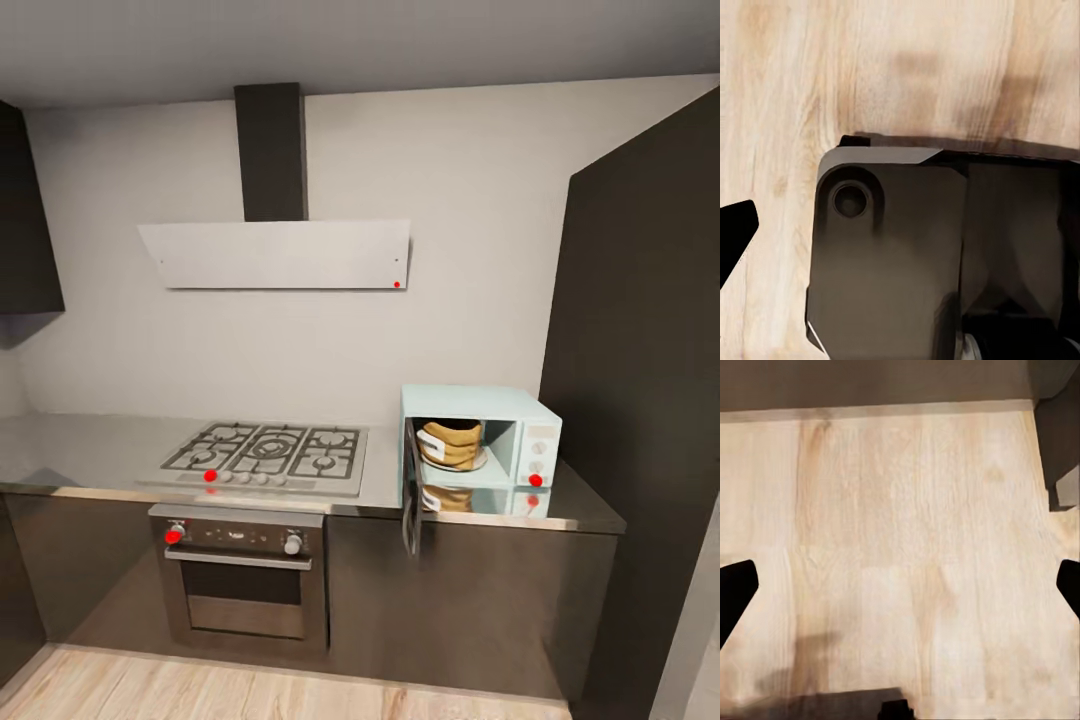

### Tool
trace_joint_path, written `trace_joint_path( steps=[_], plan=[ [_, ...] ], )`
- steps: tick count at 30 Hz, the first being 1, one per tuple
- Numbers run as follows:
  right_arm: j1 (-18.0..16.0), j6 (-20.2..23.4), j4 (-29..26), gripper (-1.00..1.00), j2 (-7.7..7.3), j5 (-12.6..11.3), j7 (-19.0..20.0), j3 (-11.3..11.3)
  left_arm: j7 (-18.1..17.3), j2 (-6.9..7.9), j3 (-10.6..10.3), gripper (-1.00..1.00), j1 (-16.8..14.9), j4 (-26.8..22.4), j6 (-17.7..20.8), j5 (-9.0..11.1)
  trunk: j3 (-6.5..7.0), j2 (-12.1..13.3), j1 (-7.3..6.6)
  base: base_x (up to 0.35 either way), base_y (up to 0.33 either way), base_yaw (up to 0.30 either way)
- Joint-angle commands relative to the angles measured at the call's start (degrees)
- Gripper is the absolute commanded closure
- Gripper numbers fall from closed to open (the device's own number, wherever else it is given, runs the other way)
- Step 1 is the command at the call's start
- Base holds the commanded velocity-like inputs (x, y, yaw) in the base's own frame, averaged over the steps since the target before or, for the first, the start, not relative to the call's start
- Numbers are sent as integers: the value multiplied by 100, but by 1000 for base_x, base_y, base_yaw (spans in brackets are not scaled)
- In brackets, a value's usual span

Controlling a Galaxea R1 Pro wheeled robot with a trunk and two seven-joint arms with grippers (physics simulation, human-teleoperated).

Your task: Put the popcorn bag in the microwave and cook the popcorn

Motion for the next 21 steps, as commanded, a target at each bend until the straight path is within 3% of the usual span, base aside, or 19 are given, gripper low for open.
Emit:
trace_joint_path(
  steps=[1, 4, 8, 12, 16, 19, 21],
  plan=[
    [83, 119, 25, -100, -3, 4, 29, -47, 7, 11, 42, -100, 0, -20, 0, 6, -1, -3, 1, -16, 0, 0],
    [465, 403, 25, -100, -2, 6, 31, -47, 9, 181, 42, -100, 0, -609, -7, 8, -1, -3, 1, -5, 0, 0],
    [658, 466, 25, -100, 5, 94, 34, -17, 2, 254, 45, -100, 0, -1340, -6, 9, -1, -3, 1, -1, 0, 0],
    [690, 477, 24, -100, 7, 136, 47, -2, -15, 175, 43, -100, 0, -1783, -46, 11, -1, -3, 1, 0, 0, 0],
    [694, 495, 21, -100, 7, 146, 52, 5, -13, 90, 42, -100, -19, -2575, 5, 17, -1, -3, 1, 0, 0, 0],
    [694, 495, 18, -100, 7, 145, 49, 6, -22, 86, 42, -100, -42, -3590, 280, 18, -1, -3, 1, 0, 0, 0],
    [694, 493, 17, -100, 7, 145, 48, 6, -20, 80, 42, -100, -175, -4102, 768, 18, -1, -3, 1, 0, 0, 0]
  ],
)
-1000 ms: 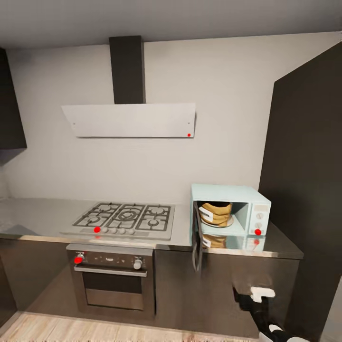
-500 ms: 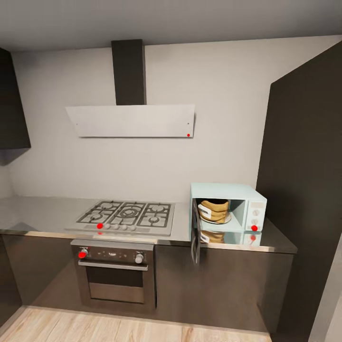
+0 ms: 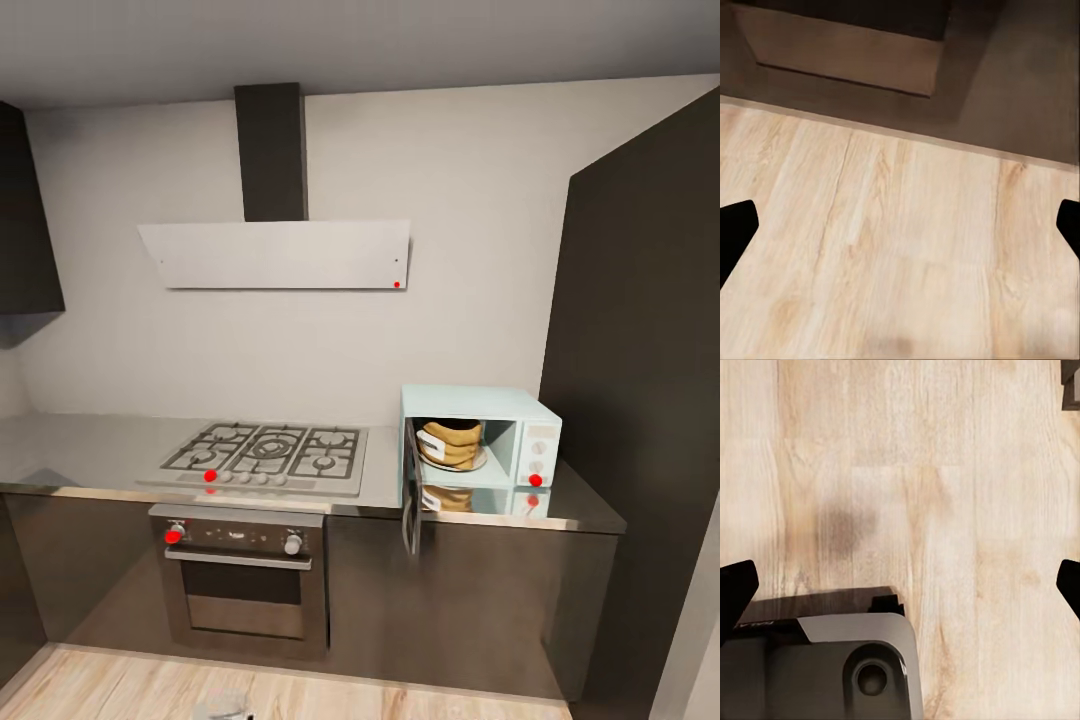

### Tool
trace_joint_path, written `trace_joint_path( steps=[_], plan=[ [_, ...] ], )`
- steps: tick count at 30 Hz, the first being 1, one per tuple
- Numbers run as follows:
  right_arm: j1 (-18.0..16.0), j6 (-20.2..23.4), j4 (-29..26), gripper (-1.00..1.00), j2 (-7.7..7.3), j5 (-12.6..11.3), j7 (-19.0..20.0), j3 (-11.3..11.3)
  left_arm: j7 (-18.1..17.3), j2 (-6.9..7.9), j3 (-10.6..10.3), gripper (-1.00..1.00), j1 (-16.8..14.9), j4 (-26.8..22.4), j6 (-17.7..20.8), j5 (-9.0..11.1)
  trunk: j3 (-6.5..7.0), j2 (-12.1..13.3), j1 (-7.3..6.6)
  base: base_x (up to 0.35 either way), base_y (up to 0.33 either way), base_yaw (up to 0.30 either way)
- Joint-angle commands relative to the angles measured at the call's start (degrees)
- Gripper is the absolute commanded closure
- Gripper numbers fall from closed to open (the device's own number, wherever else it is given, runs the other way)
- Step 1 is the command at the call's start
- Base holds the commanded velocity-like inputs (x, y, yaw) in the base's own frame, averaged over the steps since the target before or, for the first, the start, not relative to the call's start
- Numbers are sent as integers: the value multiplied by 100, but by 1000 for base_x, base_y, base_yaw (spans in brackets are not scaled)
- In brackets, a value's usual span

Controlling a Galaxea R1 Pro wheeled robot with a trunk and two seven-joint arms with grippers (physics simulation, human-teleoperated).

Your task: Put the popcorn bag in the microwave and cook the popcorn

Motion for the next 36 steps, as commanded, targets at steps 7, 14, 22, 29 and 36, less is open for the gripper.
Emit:
trace_joint_path(
  steps=[7, 14, 22, 29, 36],
  plan=[
    [-8, -37, 26, -100, -2, 18, 20, -47, 26, -12, 11, -100, -2054, 923, 898, 8, -3, -4, 2, 0, 0, 0],
    [-8, -37, 26, -100, 124, 17, 12, -39, -6, -201, -4, -100, -3215, 1554, 346, 7, -3, -4, 2, 0, 0, 0],
    [-8, -42, 26, -100, 136, 20, 19, -38, -34, -298, -721, -100, -3249, 1687, -233, 0, -3, -4, 2, 5, 0, 0],
    [-8, -44, 26, -100, 145, 20, 20, -38, -34, -341, -860, -100, -3249, 1781, -271, -2, -3, -4, 2, 277, 0, 0],
    [-7, -45, 29, -100, 153, 21, 28, -38, -231, -328, -875, -100, -3249, 1803, -281, -8, -3, -4, 2, 341, 0, 0]
  ],
)
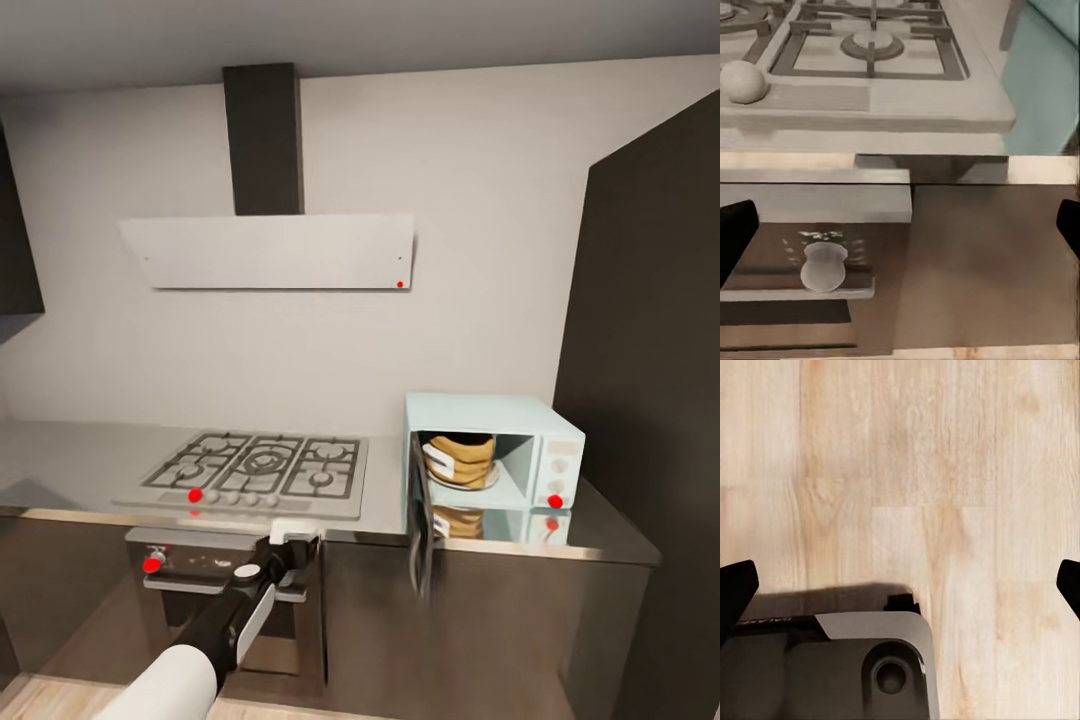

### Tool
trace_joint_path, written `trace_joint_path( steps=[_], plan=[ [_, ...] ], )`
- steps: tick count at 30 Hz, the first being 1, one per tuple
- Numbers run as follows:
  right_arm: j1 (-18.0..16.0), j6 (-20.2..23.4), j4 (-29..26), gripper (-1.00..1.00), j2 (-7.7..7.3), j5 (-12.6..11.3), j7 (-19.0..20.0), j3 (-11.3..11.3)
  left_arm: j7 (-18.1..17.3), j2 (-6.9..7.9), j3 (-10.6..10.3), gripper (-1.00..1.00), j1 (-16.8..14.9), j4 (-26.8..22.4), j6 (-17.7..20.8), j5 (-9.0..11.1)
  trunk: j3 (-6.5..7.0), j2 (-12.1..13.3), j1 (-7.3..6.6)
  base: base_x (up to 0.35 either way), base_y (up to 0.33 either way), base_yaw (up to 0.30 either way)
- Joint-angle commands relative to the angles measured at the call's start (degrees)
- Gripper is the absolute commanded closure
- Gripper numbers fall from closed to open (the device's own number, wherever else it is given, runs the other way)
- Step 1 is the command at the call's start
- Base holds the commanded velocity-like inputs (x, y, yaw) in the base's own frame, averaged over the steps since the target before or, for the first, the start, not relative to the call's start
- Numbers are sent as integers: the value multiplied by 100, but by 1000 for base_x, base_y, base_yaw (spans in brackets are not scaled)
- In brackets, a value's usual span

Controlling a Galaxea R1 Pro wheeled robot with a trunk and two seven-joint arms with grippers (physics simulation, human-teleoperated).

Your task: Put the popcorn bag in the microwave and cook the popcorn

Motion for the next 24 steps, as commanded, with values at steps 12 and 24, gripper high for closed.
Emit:
trace_joint_path(
  steps=[12, 24],
  plan=[
    [-9, -44, 23, -100, 15, 20, 22, -47, -2670, 0, -7, -100, 0, -53, 72, 5, -1, -2, 5, 334, 0, 0],
    [-9, -61, 23, -100, 11, 14, 22, -47, -4203, -56, -926, -100, 0, -50, 107, 5, -1, -2, 5, 178, 0, -3]
  ],
)
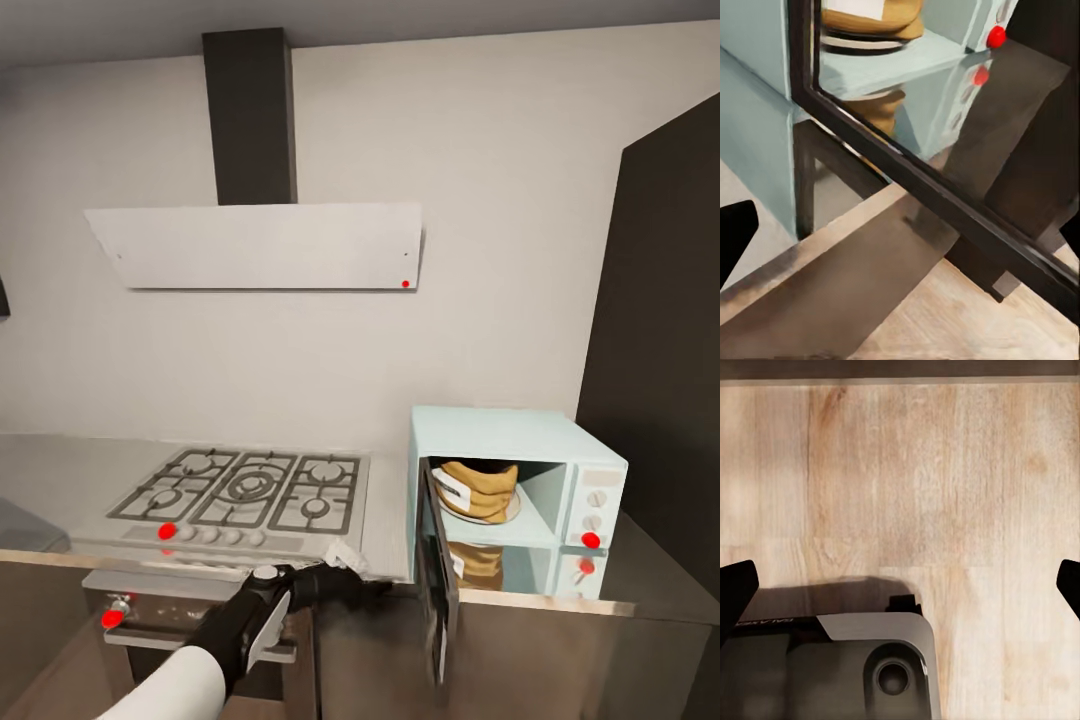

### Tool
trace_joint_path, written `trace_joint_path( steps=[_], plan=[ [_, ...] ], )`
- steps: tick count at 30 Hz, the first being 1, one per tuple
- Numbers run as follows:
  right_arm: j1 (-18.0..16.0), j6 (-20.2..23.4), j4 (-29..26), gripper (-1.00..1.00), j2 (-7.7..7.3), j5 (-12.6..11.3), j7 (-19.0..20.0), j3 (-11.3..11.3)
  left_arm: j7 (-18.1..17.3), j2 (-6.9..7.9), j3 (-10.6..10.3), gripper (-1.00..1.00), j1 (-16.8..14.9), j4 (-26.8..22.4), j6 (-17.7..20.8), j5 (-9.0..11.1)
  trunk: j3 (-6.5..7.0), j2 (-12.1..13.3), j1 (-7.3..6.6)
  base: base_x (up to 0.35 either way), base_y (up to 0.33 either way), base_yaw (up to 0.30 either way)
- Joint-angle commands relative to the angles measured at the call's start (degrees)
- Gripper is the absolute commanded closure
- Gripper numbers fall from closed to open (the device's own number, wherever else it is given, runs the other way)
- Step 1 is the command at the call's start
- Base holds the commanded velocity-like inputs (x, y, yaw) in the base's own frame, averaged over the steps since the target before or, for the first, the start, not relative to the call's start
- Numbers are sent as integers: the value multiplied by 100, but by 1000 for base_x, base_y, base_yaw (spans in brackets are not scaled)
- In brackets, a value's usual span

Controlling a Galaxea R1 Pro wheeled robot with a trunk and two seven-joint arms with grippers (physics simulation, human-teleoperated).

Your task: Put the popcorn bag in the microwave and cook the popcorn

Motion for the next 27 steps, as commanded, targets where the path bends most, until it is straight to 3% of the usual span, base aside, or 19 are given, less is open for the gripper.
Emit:
trace_joint_path(
  steps=[1, 4, 6, 13, 25, 27],
  plan=[
    [-8, -44, 26, -100, -2, 17, 21, -47, -42, 4, -113, -100, -1, -8, 52, 7, -2, -3, 2, 8, 0, -7],
    [-8, -44, 26, -100, -5, 18, 20, -47, -452, -18, -367, -100, -1, -14, 45, 7, -2, -3, 2, 3, 0, -2],
    [-8, -44, 26, -100, -2, 19, 19, -47, -753, -115, -440, -100, -1, -20, 49, 7, -2, -3, 2, 0, 0, -9],
    [-8, -44, 28, -100, 0, 20, 19, -47, -855, -308, -473, -100, -1, -21, -29, 6, -2, -3, 2, 0, 0, -220],
    [-8, -44, 27, -100, 0, 23, 21, -47, -507, -301, -379, -100, -1, -26, -33, 26, -2, -3, 2, 0, 0, -283],
    [-8, -44, 28, -100, 0, 21, 21, -47, -41, -301, -366, -100, -1, -23, -35, 30, -2, -3, 2, 0, 0, -234]
  ],
)
